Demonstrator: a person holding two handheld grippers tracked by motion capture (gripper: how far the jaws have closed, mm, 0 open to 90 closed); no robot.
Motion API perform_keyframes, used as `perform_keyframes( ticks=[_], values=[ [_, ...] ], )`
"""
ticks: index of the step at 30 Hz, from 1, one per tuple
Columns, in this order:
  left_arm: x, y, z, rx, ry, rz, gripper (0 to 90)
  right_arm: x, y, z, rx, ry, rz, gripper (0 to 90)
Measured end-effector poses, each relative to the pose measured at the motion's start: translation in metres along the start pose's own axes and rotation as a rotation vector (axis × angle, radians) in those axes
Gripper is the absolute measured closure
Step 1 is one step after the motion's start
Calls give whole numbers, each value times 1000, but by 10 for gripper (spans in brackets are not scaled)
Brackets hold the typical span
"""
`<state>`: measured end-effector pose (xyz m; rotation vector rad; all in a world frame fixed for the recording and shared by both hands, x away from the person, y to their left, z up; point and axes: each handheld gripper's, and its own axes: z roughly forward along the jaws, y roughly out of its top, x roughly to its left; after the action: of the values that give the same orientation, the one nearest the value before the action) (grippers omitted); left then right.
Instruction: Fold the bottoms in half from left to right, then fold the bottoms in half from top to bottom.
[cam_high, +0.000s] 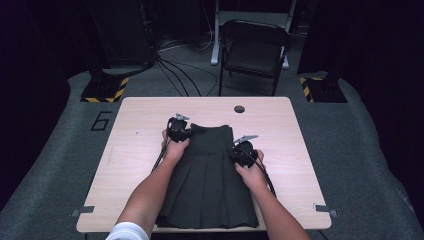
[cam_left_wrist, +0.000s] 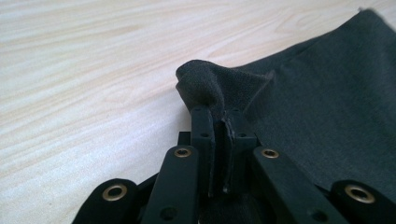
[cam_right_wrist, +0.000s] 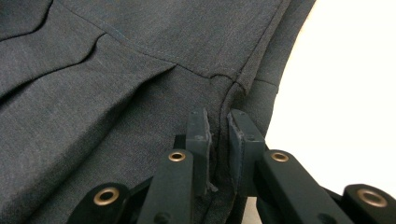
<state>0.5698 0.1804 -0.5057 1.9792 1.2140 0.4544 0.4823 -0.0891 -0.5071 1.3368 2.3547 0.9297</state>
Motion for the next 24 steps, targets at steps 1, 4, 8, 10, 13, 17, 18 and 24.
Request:
perform_keyframes(
  ticks=[1,4,8,10,13,17,18,24],
  values=[
    [-1,1,-1,-2,4,3,845,0,0,0,-3,4,4,792],
    [-1,3,-4,-9,1,11,852,-1,0,0,0,8,8,791],
    [-1,5,-9,-29,-15,10,855,-1,0,1,-4,6,8,791],
    [-2,6,-10,-35,-20,8,855,-1,0,1,-5,5,6,790],
    [-2,7,-13,-35,-24,16,855,-1,0,1,-7,6,7,789],
    [-3,9,-15,-50,-29,6,856,-1,-1,0,-7,11,12,788],
    [-4,9,-17,-54,-31,9,856,-1,-1,0,-7,11,12,788],
    [-8,14,-26,-82,-42,15,857,-1,-1,0,-3,11,9,787]
  ],
)
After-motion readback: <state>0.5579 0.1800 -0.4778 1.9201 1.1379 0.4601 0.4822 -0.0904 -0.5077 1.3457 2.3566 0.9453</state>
